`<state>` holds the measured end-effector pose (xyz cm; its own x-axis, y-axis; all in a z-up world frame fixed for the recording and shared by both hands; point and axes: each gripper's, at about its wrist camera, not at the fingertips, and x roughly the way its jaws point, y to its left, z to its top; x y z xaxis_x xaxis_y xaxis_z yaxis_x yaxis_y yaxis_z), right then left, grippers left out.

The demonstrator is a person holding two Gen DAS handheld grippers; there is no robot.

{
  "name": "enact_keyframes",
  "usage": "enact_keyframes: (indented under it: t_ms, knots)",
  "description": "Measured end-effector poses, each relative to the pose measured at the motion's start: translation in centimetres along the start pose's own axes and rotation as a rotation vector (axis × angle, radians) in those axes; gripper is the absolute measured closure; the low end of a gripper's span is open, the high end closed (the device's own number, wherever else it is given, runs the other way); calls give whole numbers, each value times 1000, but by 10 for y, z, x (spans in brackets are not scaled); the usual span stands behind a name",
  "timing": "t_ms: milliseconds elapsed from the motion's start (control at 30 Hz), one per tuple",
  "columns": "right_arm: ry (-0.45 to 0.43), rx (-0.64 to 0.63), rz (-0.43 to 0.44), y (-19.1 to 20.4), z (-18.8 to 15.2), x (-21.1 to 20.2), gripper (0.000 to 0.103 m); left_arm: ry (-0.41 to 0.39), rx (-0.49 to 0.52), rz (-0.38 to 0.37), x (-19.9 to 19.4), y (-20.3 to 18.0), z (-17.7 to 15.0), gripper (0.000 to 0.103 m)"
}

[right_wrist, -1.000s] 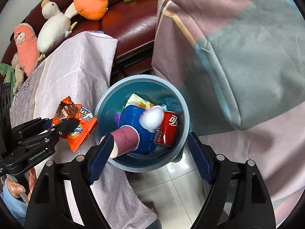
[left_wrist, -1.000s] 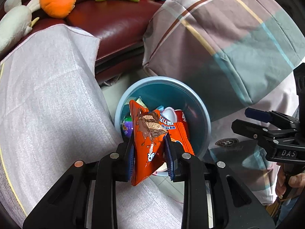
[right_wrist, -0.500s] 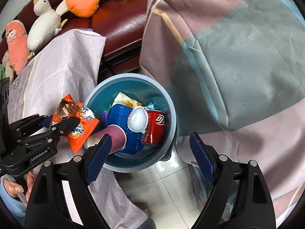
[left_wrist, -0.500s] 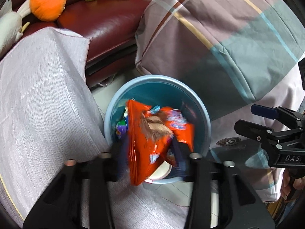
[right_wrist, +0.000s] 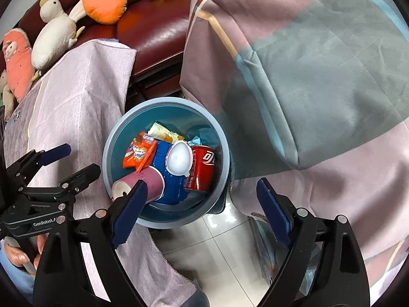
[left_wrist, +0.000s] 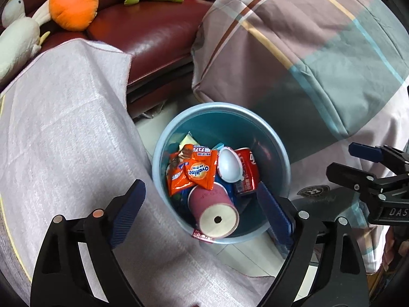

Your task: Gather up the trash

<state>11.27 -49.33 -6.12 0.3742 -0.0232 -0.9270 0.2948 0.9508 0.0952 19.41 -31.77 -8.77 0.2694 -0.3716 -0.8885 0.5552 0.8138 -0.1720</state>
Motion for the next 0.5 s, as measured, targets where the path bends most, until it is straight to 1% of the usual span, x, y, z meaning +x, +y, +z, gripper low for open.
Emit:
enact_keyframes:
  t_ms: [200,300,500]
  knots:
    - [-13,-26,4,9,-8,-15,16,-15,-14,14,-20,4,-11,12]
    - [-36,-48,2,17,-15,-27,11,-37,-9,29,-35,5,-19,4]
    - [-77,-88,3,35,-33,-54,7,-75,-23,59,-70,14,-44,4]
